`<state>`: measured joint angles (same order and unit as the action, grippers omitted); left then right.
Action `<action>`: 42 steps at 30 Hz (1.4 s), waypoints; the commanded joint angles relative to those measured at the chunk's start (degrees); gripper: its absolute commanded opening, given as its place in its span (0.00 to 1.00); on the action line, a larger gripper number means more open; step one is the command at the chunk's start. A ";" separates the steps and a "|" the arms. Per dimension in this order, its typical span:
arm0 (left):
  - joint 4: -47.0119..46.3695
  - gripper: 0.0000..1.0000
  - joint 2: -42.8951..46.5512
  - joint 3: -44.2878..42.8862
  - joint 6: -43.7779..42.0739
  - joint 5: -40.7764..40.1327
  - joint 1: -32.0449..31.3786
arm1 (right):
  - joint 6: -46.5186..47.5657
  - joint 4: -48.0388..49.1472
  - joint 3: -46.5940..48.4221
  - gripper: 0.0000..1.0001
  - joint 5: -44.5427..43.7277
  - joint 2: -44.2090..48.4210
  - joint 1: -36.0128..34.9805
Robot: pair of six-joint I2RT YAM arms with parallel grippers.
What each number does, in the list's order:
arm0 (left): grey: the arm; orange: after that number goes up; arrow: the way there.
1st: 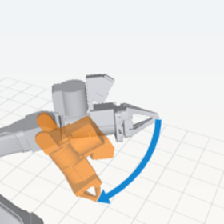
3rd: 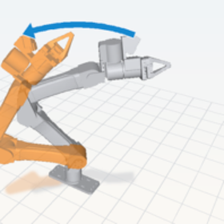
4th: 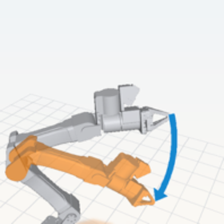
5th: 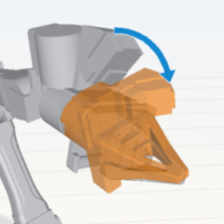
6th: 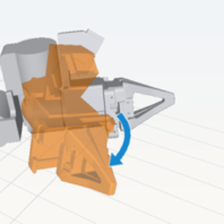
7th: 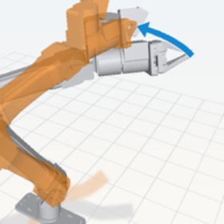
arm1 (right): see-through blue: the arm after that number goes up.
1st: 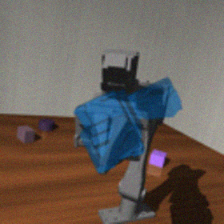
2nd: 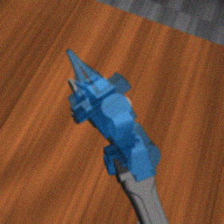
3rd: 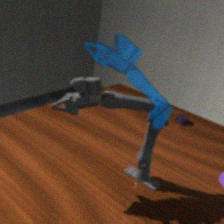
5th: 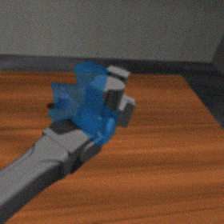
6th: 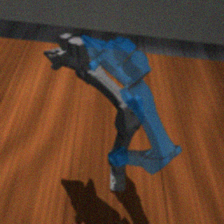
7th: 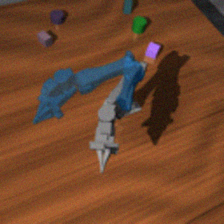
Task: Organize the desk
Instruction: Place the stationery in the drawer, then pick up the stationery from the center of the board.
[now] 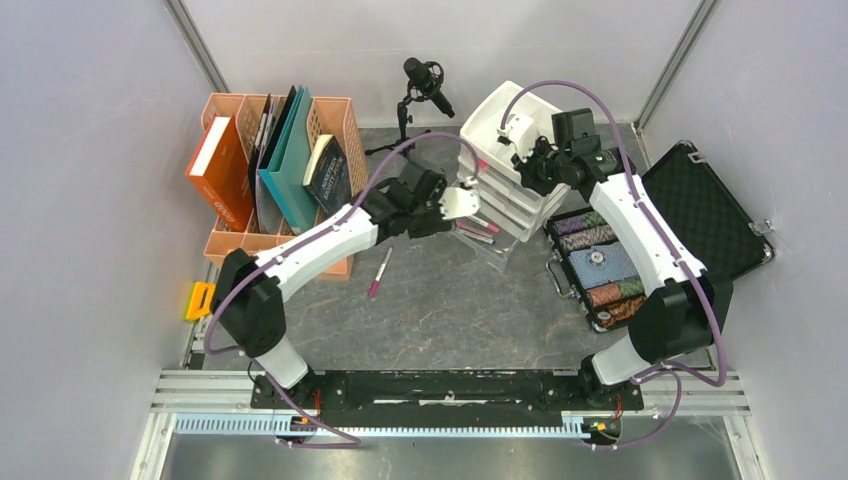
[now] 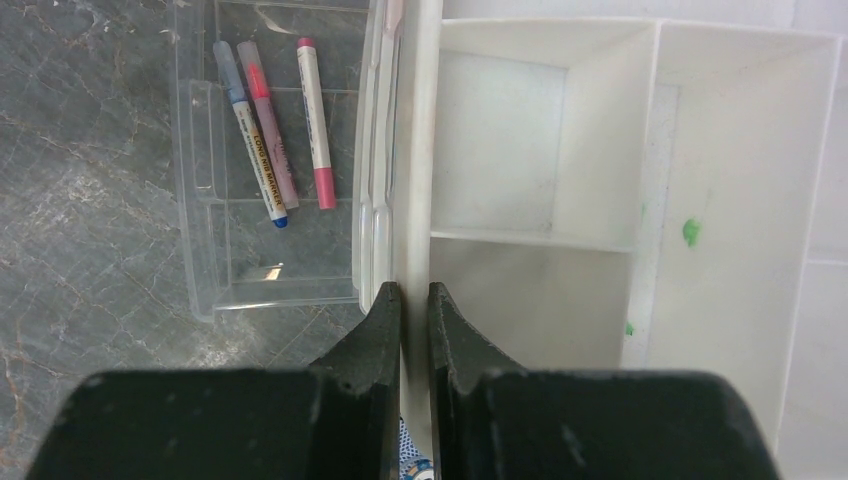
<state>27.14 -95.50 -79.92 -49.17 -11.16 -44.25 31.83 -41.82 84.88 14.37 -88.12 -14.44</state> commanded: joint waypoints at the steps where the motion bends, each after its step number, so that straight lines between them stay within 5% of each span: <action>1: 8.67 0.84 4.61 5.62 21.11 7.73 5.50 | 2.73 -3.97 -0.51 0.02 -4.04 0.84 1.40; 7: 10.23 0.85 6.42 13.14 28.47 14.47 12.91 | 1.79 -3.51 -0.17 0.06 -2.95 0.68 1.37; 24: 12.19 0.78 -5.16 14.14 34.45 16.45 16.56 | 0.77 -3.09 -0.85 0.06 -1.46 0.73 1.35; 36: 9.17 0.50 -7.10 17.07 35.53 19.57 16.65 | 0.54 -2.54 -0.43 0.18 -1.04 0.49 1.37; 42: 9.32 0.24 -7.76 16.58 34.88 21.36 16.65 | 0.34 -2.61 0.35 0.28 -0.86 0.29 1.34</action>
<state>37.65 -101.86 -63.61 -15.75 6.66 -27.68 31.62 -42.37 84.88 15.38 -88.12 -13.93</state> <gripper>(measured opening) 0.303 0.261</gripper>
